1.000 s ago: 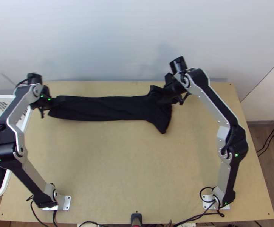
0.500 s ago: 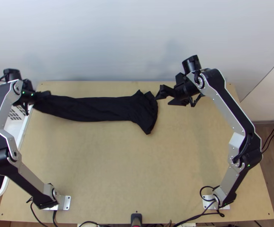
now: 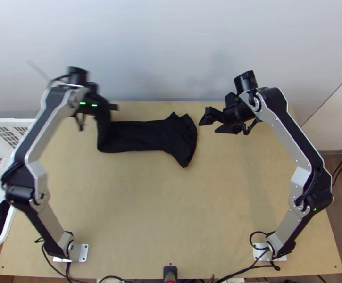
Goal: Fold the t-shirt
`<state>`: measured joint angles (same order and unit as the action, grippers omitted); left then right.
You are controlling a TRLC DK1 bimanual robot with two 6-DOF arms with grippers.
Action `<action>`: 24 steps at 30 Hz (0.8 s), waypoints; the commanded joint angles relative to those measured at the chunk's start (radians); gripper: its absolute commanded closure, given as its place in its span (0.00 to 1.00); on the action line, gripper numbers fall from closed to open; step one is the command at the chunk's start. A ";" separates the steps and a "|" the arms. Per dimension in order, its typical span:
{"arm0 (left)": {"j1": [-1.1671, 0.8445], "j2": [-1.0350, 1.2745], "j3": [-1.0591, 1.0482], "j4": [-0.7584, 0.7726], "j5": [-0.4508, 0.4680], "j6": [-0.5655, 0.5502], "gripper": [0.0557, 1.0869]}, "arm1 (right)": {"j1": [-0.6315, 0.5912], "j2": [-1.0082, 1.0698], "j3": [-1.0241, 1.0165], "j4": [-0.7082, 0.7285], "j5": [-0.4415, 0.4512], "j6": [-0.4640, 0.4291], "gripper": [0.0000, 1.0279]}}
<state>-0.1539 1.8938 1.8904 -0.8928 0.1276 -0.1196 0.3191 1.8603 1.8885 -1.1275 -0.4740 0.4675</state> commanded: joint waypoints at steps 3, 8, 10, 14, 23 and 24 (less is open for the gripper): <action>-0.260 0.176 0.159 -0.012 0.000 -0.048 0.96 | -0.041 -0.001 -0.009 0.000 0.000 0.005 0.04; -0.328 0.295 0.280 -0.028 0.001 -0.103 0.96 | -0.060 0.000 -0.020 0.000 0.000 0.007 0.04; -0.351 0.335 0.322 -0.026 0.001 -0.138 0.96 | -0.064 0.002 -0.022 0.000 0.000 0.007 0.04; -0.391 0.387 0.369 0.011 0.000 -0.196 0.96 | -0.069 0.004 -0.028 0.000 0.000 0.007 0.04; -0.455 0.416 0.375 0.106 -0.002 -0.255 0.96 | -0.075 -0.004 -0.055 0.000 0.000 0.005 0.04; -0.458 0.426 0.374 0.106 -0.002 -0.255 0.96 | -0.078 -0.006 -0.057 0.000 0.000 0.003 0.04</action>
<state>-0.5655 2.2761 2.2452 -0.8261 0.1272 -0.3405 0.2497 1.8622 1.8496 -1.1275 -0.4744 0.4744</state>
